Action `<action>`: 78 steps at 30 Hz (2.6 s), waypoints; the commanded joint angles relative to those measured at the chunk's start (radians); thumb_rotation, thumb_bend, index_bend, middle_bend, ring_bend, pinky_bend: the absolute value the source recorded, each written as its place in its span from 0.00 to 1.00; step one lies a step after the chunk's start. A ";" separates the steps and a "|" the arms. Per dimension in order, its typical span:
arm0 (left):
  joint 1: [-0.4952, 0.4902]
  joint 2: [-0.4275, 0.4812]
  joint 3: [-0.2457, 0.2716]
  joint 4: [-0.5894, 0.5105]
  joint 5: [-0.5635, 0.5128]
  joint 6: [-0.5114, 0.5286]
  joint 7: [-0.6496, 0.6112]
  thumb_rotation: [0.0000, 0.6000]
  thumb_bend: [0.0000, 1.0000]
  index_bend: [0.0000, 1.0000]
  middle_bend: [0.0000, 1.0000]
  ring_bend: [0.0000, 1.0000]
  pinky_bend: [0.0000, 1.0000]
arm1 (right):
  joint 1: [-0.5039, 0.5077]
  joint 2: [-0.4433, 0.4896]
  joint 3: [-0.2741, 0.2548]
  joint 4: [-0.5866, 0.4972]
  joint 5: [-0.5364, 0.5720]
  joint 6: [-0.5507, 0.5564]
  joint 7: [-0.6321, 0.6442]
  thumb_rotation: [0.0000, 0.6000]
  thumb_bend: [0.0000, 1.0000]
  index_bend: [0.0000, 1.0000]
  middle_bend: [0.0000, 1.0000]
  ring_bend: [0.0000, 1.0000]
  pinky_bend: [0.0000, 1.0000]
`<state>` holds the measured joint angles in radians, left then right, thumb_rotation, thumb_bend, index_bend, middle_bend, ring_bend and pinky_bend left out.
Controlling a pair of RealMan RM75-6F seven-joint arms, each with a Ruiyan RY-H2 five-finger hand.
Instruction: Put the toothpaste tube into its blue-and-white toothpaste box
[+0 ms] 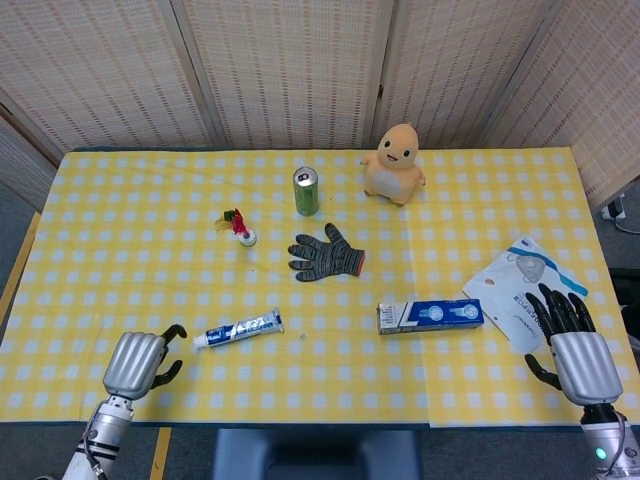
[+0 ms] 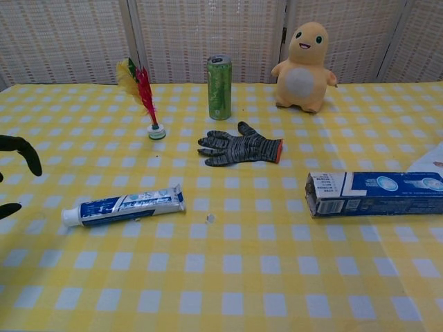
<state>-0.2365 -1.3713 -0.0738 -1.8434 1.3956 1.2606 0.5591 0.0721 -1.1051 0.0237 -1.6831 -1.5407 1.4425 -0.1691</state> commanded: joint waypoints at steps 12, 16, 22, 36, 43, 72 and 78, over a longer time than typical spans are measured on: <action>-0.185 -0.196 -0.086 0.022 -0.312 -0.118 0.228 1.00 0.30 0.35 1.00 1.00 1.00 | 0.014 0.020 0.019 -0.009 0.029 -0.013 0.043 1.00 0.30 0.00 0.00 0.00 0.00; -0.211 -0.237 -0.093 0.080 -0.305 -0.116 0.198 1.00 0.29 0.36 1.00 1.00 1.00 | 0.008 0.032 0.026 -0.012 0.034 0.005 0.068 1.00 0.30 0.00 0.00 0.00 0.00; -0.260 -0.292 -0.103 0.152 -0.329 -0.146 0.165 1.00 0.29 0.36 1.00 1.00 1.00 | 0.001 0.047 0.030 -0.011 0.036 0.019 0.102 1.00 0.30 0.00 0.00 0.00 0.00; -0.344 -0.365 -0.120 0.293 -0.371 -0.192 0.098 1.00 0.29 0.40 1.00 1.00 1.00 | 0.000 0.061 0.041 -0.005 0.057 0.021 0.130 1.00 0.30 0.00 0.00 0.00 0.00; -0.357 -0.383 -0.114 0.357 -0.349 -0.200 0.024 1.00 0.29 0.45 1.00 1.00 1.00 | -0.004 0.060 0.045 -0.006 0.066 0.027 0.128 1.00 0.30 0.00 0.00 0.00 0.00; -0.386 -0.415 -0.096 0.461 -0.293 -0.196 -0.120 1.00 0.33 0.85 1.00 1.00 1.00 | -0.009 0.057 0.045 -0.007 0.072 0.030 0.114 1.00 0.30 0.00 0.00 0.00 0.00; -0.350 -0.385 -0.093 0.408 -0.175 -0.116 -0.289 1.00 0.47 0.97 1.00 1.00 1.00 | -0.005 0.056 0.038 -0.009 0.062 0.021 0.108 1.00 0.30 0.00 0.00 0.00 0.00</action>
<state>-0.6069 -1.7792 -0.1699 -1.3968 1.1681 1.1113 0.3488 0.0661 -1.0493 0.0628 -1.6917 -1.4774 1.4649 -0.0608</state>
